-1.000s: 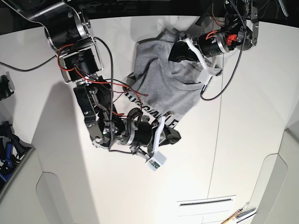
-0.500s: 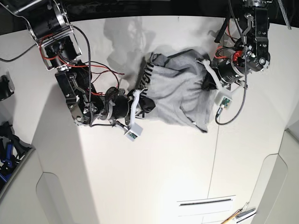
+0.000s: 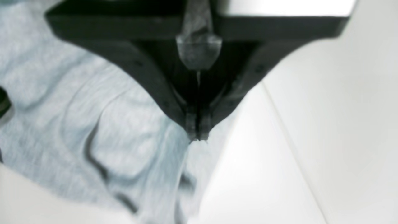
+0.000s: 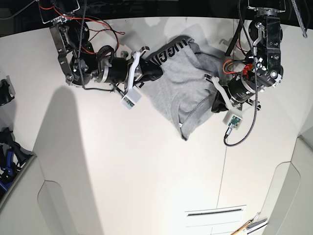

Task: Fold the T-shirt properly

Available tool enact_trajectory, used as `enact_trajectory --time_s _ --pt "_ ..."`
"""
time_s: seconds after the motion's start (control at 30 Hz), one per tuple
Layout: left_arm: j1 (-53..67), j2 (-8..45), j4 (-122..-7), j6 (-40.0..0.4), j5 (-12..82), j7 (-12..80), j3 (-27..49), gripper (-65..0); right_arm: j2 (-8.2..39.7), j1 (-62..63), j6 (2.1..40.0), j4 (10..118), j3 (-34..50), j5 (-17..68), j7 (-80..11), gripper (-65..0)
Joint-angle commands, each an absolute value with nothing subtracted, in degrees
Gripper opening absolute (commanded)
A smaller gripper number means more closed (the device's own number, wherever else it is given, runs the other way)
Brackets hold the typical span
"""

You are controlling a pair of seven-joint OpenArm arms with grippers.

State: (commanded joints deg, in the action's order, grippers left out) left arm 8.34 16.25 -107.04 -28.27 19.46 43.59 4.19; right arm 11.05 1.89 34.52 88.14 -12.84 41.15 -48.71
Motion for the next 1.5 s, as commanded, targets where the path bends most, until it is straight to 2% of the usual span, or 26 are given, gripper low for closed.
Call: enact_trajectory --time_s 0.23,0.4,0.53,0.67,0.83,1.0,1.3,1.5 --pt "16.10 20.01 -116.51 -28.27 22.94 44.66 8.71 -65.0 10.46 4.86 34.52 90.26 -4.56 40.32 -48.40 -65.0" --pt "21.26 20.01 -116.51 -28.01 22.90 46.54 8.71 -65.0 10.44 6.59 34.52 90.17 -3.77 35.88 -46.78 -65.0" --pt "24.58 20.01 -115.04 -24.12 21.85 46.54 8.71 -65.0 10.24 6.61 34.54 88.05 -4.64 34.20 -44.51 -65.0" --pt "24.62 19.86 -109.51 -23.77 21.78 44.12 8.64 -65.0 9.04 6.61 34.54 84.16 -5.69 32.77 -42.46 -65.0" --pt "20.25 16.88 -101.75 -23.79 22.06 42.06 8.58 -65.0 8.51 5.80 34.54 81.34 -6.92 34.28 -43.92 -65.0" --pt "14.92 14.79 -100.73 -23.81 22.06 42.04 8.58 -65.0 8.49 3.86 34.57 81.62 -7.70 40.97 -47.88 -65.0" --pt "7.60 11.16 -96.38 -26.15 22.06 42.48 8.47 -65.0 8.40 -3.38 34.92 81.67 -7.66 41.58 -48.05 -65.0" --pt "7.68 13.26 -97.84 -26.15 22.52 43.33 8.69 -65.0 8.43 -3.51 34.89 85.60 -5.54 41.56 -49.91 -65.0"
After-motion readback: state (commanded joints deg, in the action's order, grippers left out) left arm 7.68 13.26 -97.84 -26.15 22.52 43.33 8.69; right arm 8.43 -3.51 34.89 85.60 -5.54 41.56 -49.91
